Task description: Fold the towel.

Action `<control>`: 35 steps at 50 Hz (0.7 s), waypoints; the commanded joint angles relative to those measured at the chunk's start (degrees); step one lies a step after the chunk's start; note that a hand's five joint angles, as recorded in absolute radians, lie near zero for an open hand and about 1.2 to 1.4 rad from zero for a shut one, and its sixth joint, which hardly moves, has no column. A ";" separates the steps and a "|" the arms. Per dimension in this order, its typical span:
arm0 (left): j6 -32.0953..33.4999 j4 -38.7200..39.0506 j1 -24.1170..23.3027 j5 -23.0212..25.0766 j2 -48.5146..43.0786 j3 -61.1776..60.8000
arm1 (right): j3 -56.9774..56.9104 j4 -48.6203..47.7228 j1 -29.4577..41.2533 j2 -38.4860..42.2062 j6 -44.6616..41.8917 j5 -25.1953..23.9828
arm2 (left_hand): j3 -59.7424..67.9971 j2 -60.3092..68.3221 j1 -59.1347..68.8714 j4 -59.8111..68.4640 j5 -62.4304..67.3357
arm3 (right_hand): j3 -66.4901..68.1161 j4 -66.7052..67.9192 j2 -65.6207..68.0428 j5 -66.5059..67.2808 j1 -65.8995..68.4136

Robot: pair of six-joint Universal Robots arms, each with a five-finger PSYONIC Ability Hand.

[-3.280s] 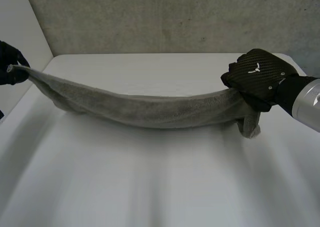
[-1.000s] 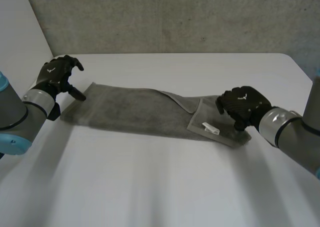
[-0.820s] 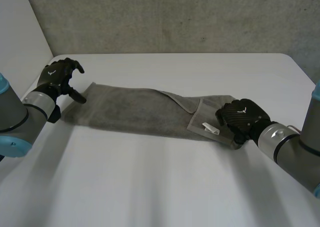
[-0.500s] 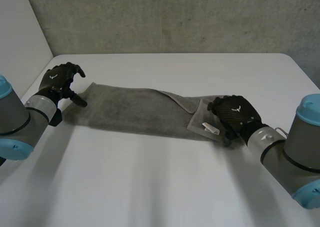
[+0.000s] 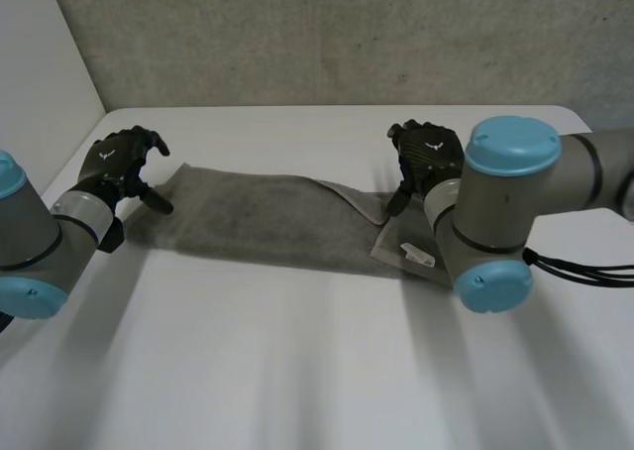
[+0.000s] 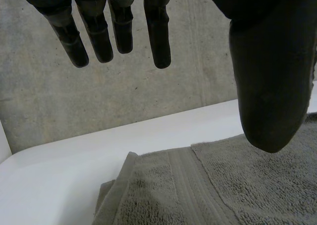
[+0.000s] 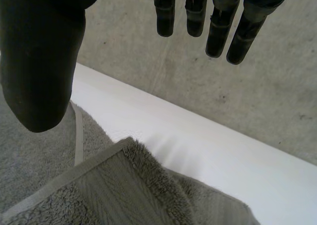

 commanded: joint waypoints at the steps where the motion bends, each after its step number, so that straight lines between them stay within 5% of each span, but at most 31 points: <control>1: 0.04 -0.01 0.00 0.00 -0.04 0.01 | -11.80 8.24 -0.08 10.20 0.24 0.50 | -3.63 -3.31 -4.02 -4.02 -1.32 | -3.85 -4.48 -4.00 -3.54 -3.21; 10: 0.04 0.52 0.00 0.00 -0.13 0.01 | -18.92 10.18 -0.17 14.94 -1.16 2.43 | -3.63 -3.31 -4.02 -4.02 -1.32 | 14.32 13.69 14.16 14.63 14.96; 16: 0.04 1.22 0.00 0.00 -0.05 -0.08 | -18.92 10.88 -0.52 14.33 -3.71 2.17 | -3.63 -3.31 -4.02 -4.02 -1.32 | 60.94 60.31 60.79 61.25 61.58; 18: 0.04 1.22 0.00 0.00 0.04 0.01 | -18.48 11.57 -0.61 13.72 -4.15 1.99 | -3.63 -3.31 -4.02 -4.02 -1.32 | 65.68 65.05 65.53 65.99 66.33; 25: 0.12 1.22 0.00 0.09 0.75 0.09 | -11.01 17.21 -0.96 5.19 -4.68 -1.26 | -4.48 -4.15 -4.87 -4.87 -2.16 | 65.73 65.10 65.58 66.04 66.37; 30: 0.91 1.49 -0.17 0.18 1.18 0.18 | 6.35 17.30 -1.13 -7.96 -12.73 -13.89 | -5.65 -5.33 -6.04 -6.04 -3.34 | 65.73 65.10 65.58 66.04 66.37; 35: 5.91 4.20 -2.72 1.22 0.92 0.45 | 20.94 17.47 -2.45 -17.98 -22.66 -18.83 | -7.50 -7.18 -7.89 -7.89 -5.19 | 65.73 65.10 65.58 66.04 66.37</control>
